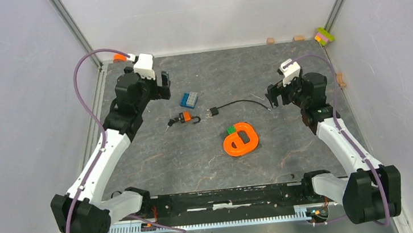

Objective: Unlock with the key

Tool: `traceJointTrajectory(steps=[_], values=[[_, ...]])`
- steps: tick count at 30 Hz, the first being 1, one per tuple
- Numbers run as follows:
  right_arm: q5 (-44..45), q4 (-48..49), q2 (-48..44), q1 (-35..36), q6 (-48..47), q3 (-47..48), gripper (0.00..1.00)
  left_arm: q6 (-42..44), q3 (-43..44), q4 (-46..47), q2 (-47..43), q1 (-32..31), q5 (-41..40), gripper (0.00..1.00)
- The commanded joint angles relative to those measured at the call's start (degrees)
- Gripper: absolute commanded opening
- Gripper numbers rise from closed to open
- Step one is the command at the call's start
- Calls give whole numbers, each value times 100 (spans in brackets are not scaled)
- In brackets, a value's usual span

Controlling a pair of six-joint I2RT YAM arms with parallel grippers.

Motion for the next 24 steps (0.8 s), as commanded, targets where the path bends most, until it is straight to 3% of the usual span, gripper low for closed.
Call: traceJointTrajectory(steps=[1, 6, 12, 24], values=[[46, -106, 3, -8, 198, 602, 98, -77, -330, -209, -340, 31, 551, 100], [288, -170, -118, -13, 147, 573, 98, -30, -730, -35, -782, 45, 888, 100], [323, 171, -701, -17, -128, -256, 98, 413, -561, -616, -1153, 45, 380, 100], [495, 11, -1460, -16, -163, -435, 98, 188, -654, -906, -1528, 49, 288, 100]])
